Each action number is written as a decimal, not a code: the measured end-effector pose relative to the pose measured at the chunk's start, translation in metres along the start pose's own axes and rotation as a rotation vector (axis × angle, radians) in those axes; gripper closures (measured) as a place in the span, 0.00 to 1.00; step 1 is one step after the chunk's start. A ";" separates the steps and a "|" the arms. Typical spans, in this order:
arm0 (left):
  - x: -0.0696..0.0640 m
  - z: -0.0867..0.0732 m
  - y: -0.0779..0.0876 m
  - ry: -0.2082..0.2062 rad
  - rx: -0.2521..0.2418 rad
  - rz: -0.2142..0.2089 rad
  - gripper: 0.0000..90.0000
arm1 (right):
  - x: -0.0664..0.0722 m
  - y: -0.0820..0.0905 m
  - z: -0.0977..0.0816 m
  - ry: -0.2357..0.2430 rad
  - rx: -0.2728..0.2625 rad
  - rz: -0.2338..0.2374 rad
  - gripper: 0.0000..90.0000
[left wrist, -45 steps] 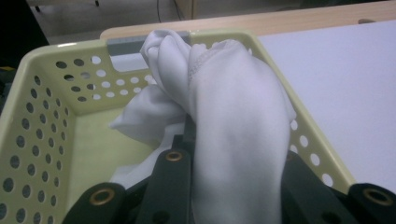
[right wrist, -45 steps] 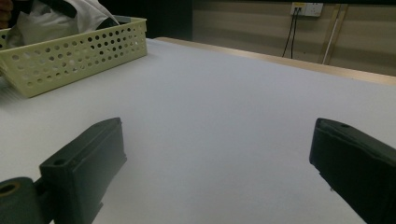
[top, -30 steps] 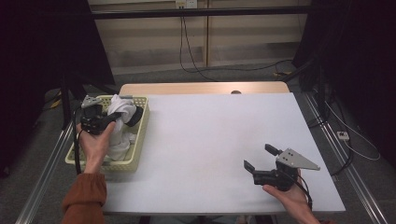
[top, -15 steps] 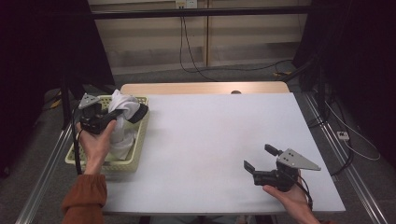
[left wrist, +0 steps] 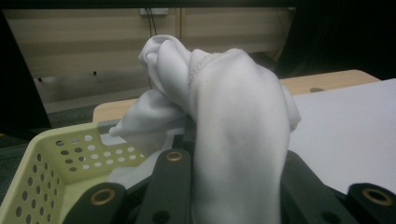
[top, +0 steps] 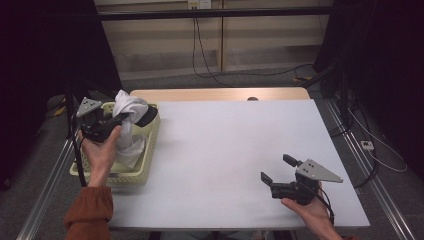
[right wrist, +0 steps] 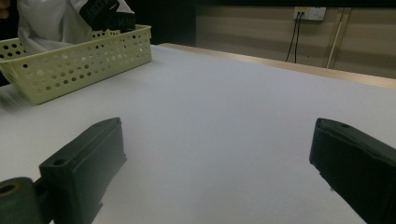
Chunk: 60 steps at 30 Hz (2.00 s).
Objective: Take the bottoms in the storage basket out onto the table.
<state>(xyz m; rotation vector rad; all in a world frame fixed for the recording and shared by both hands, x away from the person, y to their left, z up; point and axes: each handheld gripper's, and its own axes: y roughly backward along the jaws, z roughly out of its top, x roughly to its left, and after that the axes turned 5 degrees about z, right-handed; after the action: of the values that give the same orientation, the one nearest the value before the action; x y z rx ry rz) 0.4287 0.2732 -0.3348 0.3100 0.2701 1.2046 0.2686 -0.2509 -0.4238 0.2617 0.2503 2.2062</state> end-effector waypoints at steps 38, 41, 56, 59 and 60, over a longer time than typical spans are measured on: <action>0.006 0.022 0.038 0.081 -0.215 -0.032 0.87 | 0.000 0.000 0.000 0.000 0.004 0.001 0.03; 0.006 0.024 0.040 0.078 -0.220 -0.031 0.87 | 0.000 0.000 0.000 -0.002 0.004 0.002 0.03; 0.008 0.030 0.051 0.086 -0.263 -0.016 0.87 | 0.000 0.000 0.000 -0.004 0.004 0.002 0.03; 0.008 0.032 0.053 0.087 -0.274 -0.016 0.87 | 0.000 0.000 0.000 -0.005 0.003 0.003 0.03; 0.008 0.032 0.054 0.091 -0.275 -0.018 0.87 | 0.000 0.000 0.000 -0.004 0.004 0.003 0.03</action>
<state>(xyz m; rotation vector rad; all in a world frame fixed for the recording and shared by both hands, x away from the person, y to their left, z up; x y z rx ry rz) 0.3958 0.2951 -0.2848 0.0132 0.1823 1.2231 0.2689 -0.2512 -0.4240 0.2688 0.2519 2.2078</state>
